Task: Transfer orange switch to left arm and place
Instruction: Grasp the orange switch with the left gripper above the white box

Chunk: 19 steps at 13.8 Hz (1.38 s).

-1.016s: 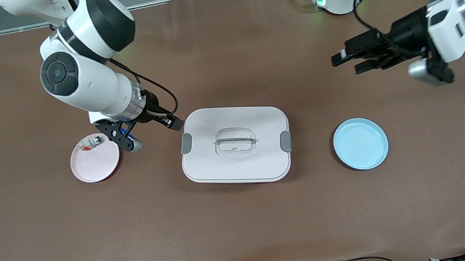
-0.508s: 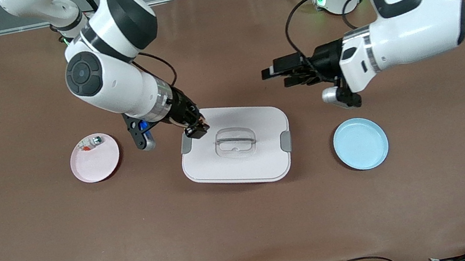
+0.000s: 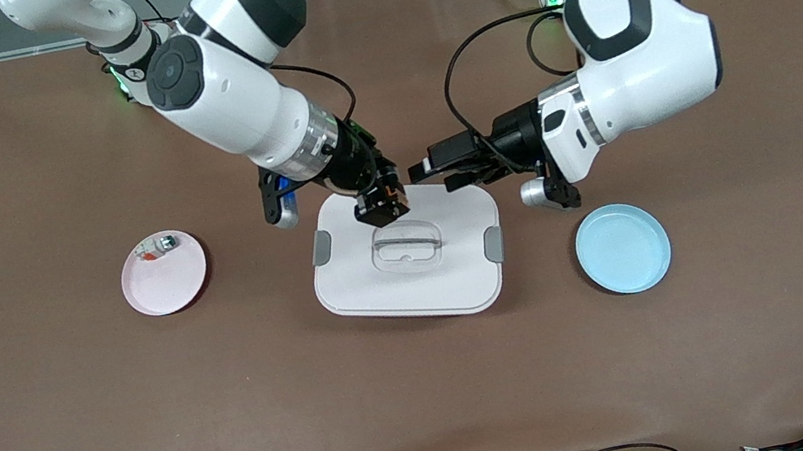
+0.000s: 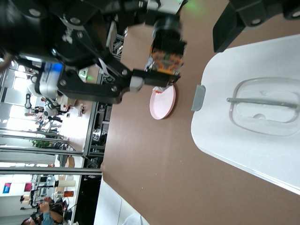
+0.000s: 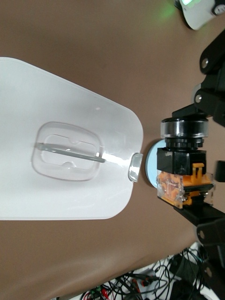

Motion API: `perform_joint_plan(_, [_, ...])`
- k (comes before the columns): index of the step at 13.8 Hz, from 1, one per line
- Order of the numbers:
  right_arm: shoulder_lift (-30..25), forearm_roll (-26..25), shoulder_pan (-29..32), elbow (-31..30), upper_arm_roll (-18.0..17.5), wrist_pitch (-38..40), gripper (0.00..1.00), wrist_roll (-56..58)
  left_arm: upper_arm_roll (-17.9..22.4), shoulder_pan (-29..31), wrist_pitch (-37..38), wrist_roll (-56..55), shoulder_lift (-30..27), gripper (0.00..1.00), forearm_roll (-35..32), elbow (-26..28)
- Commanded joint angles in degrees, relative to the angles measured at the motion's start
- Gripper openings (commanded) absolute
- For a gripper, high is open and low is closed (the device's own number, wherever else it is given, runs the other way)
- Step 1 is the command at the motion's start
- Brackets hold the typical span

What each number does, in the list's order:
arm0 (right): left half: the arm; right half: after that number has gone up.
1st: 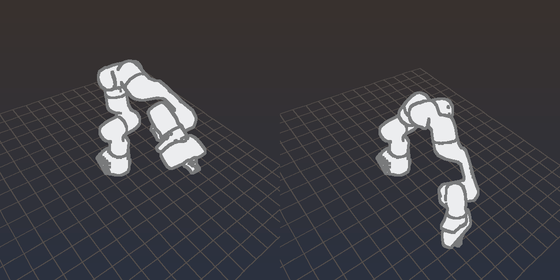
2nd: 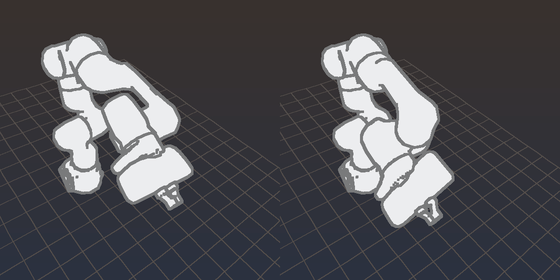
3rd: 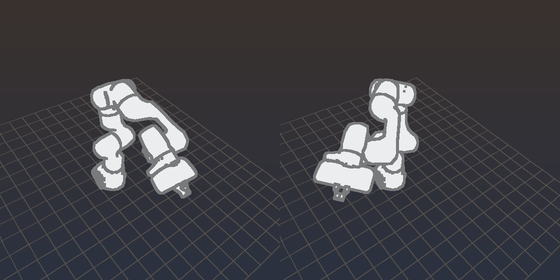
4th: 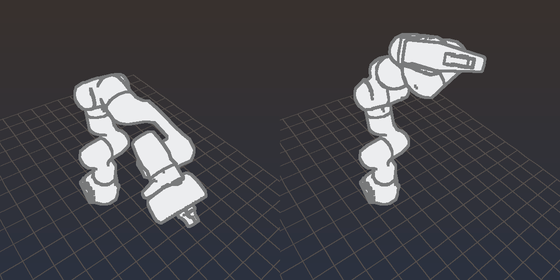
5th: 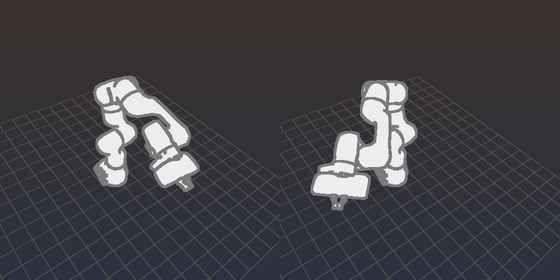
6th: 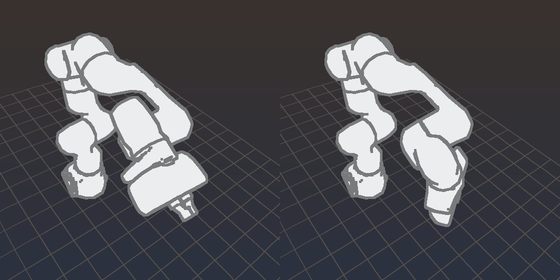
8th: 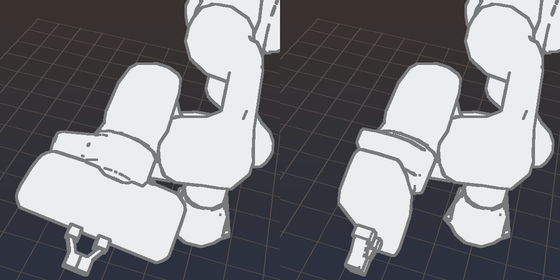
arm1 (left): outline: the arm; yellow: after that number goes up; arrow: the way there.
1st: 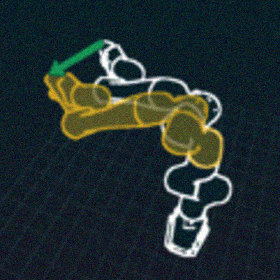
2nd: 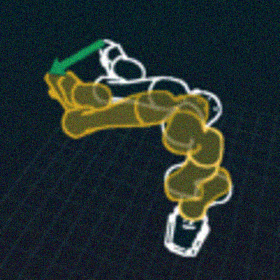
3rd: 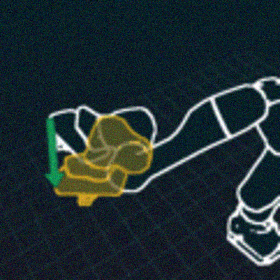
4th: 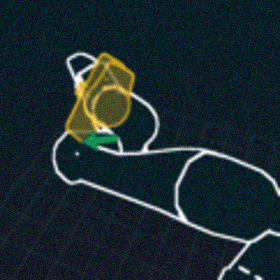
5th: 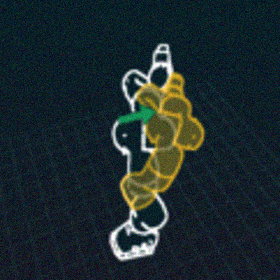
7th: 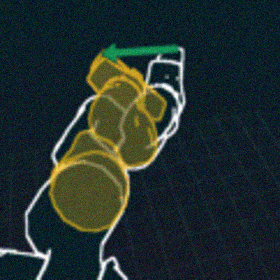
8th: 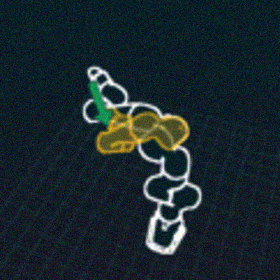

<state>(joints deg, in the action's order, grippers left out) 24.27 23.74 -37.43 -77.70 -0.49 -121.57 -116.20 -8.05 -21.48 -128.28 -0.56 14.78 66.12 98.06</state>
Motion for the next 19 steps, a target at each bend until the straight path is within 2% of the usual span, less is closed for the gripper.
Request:
perform_joint_plan(1, [2.4, 1.2, -1.8, 3.2, 0.6, -1.7, 0.00, -4.6, 0.1, -0.5, -1.8, 4.1, 1.7, 1.00, 2.8, -0.6])
perform_joint_plan(6, [5.3, 1.1, -3.2, 8.4, 0.7, -1.8, 0.00, -7.3, 0.1, 0.0, -1.3, 11.0, 2.6, 1.00, 3.5, -0.1])
perform_joint_plan(12, [6.4, 0.6, -5.3, 8.4, 0.8, -4.8, 0.00, -8.3, 0.1, 2.1, 1.2, 20.8, 3.2, 1.00, 3.3, 0.1])
perform_joint_plan(14, [6.5, 0.7, -4.5, 8.5, 0.9, -4.8, 0.00, -8.3, 0.1, 4.2, 4.9, 22.3, 3.2, 1.00, 3.2, 0.1])
perform_joint_plan(19, [6.6, 0.7, -2.1, 8.6, 1.0, -4.7, 0.00, -7.4, 0.1, 5.8, 7.5, 23.6, 2.9, 1.00, 2.8, 0.2])
